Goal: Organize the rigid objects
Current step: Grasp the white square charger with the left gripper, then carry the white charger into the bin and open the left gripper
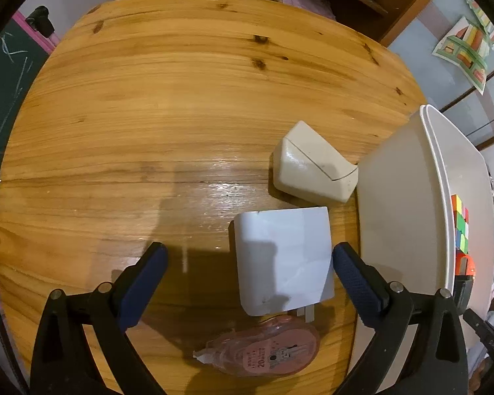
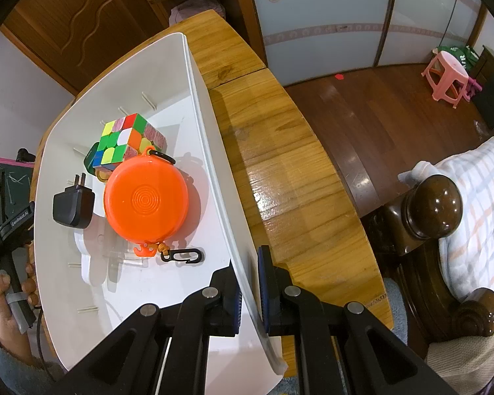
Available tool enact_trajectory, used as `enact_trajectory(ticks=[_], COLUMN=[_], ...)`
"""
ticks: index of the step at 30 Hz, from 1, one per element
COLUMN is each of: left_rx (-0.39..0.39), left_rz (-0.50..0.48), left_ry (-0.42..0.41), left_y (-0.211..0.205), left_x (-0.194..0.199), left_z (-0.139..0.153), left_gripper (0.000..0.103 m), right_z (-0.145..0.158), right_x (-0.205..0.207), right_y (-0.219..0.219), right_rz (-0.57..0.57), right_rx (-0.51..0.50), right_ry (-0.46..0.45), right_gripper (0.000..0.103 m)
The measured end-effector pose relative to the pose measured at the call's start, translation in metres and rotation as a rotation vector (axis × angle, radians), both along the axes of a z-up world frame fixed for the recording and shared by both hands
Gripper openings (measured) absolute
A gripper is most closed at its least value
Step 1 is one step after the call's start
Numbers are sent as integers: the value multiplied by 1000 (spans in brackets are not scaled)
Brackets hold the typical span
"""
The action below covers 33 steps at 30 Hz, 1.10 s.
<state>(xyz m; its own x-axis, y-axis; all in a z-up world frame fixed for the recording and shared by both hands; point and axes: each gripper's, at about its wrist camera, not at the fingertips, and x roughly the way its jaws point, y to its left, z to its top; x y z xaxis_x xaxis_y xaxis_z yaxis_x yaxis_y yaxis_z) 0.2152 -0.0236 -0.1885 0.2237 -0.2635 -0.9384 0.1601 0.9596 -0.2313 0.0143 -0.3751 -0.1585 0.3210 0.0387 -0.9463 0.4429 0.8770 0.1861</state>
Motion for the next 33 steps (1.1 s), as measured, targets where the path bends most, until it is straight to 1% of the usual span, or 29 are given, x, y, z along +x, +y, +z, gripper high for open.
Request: enact_trajectory(ticks=[3, 7, 10, 12, 13, 15, 16, 17, 18, 19, 21, 24, 26, 30, 33], left_rx=[25, 102, 180, 213, 212, 188, 192, 196, 198, 200, 217, 204, 179, 178, 153], left_rz=[11, 30, 21, 15, 18, 37, 48, 52, 52, 51, 52, 62, 75, 41, 4], left_ry=[-13, -31, -47, -37, -21, 19, 20, 14, 7, -1, -7, -13, -19, -81, -124], left_y=[5, 0, -10, -18, -20, -22, -23, -24, -26, -29, -31, -26, -20, -12, -11], left_x=[-4, -2, -4, -2, 0, 4, 5, 5, 4, 4, 2, -1, -5, -20, -33], left_z=[4, 10, 11, 7, 3, -3, -4, -4, -3, -1, -1, 3, 10, 44, 77], left_gripper=[101, 100, 100, 96, 94, 85, 84, 80, 71, 67, 65, 62, 61, 60, 60], right_z=[0, -1, -1, -1, -1, -1, -1, -1, -1, -1, -1, -2, -2, -3, -4], right_x=[-1, -3, -3, -3, -3, -3, -3, -3, -3, -3, -3, -3, -3, -3, -4], right_y=[0, -1, -1, -1, -1, -1, -1, -1, -1, -1, -1, -2, -2, -3, -4], right_rz=[0, 0, 0, -1, -1, 0, 0, 0, -1, 0, 0, 2, 3, 7, 10], right_rx=[2, 3, 3, 5, 6, 6, 5, 5, 6, 6, 5, 8, 10, 16, 22], right_ry=[0, 0, 0, -1, -2, -1, -2, -2, -2, -2, -2, -5, -7, -12, -17], right_gripper=[10, 10, 10, 10, 10, 10, 10, 10, 10, 10, 10, 10, 10, 10, 10])
